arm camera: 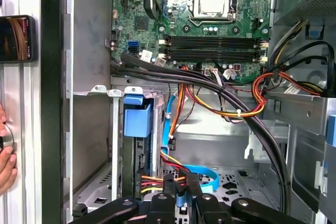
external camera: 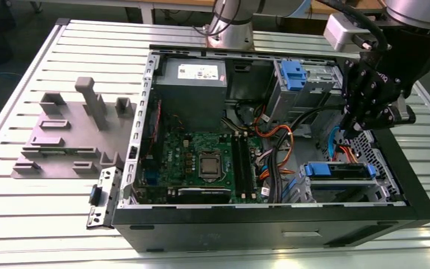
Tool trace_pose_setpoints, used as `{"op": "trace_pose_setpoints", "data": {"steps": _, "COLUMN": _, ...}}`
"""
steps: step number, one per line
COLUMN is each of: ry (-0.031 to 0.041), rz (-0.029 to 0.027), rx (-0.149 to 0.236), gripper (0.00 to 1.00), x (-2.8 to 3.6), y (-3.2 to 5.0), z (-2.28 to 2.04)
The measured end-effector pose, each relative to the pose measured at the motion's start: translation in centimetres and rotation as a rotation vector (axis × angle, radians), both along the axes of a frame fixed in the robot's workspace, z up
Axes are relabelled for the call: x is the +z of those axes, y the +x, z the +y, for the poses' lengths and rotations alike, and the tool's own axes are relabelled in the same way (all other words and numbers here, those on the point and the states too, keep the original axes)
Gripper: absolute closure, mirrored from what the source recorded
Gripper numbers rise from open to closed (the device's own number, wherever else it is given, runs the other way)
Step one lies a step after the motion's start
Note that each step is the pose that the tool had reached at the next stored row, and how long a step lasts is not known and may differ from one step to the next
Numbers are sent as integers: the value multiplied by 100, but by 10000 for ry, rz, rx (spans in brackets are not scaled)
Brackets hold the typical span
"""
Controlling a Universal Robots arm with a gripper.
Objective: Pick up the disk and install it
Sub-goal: 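Insert the second disk wire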
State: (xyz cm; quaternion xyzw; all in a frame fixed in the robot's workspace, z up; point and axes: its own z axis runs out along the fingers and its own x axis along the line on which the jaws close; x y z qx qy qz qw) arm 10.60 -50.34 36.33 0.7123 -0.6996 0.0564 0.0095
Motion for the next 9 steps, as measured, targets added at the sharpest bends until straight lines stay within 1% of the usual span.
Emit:
{"op": "trace_pose_setpoints", "data": {"steps": 4, "ry": 2, "rz": 0, "rx": -1, "gripper": 76, "x": -20, "y": 7, "z": 0}}
{"op": "trace_pose_setpoints", "data": {"steps": 7, "ry": -3, "rz": 1, "rx": -1, "gripper": 77, "x": -23, "y": 10, "z": 0}}
{"op": "trace_pose_setpoints", "data": {"steps": 8, "ry": -1, "rz": 1, "rx": -1, "gripper": 84, "x": -24, "y": 10, "z": 0}}
{"op": "trace_pose_setpoints", "data": {"steps": 9, "ry": 1, "rz": 0, "rx": -1, "gripper": 84, "x": -25, "y": 10, "z": 0}}
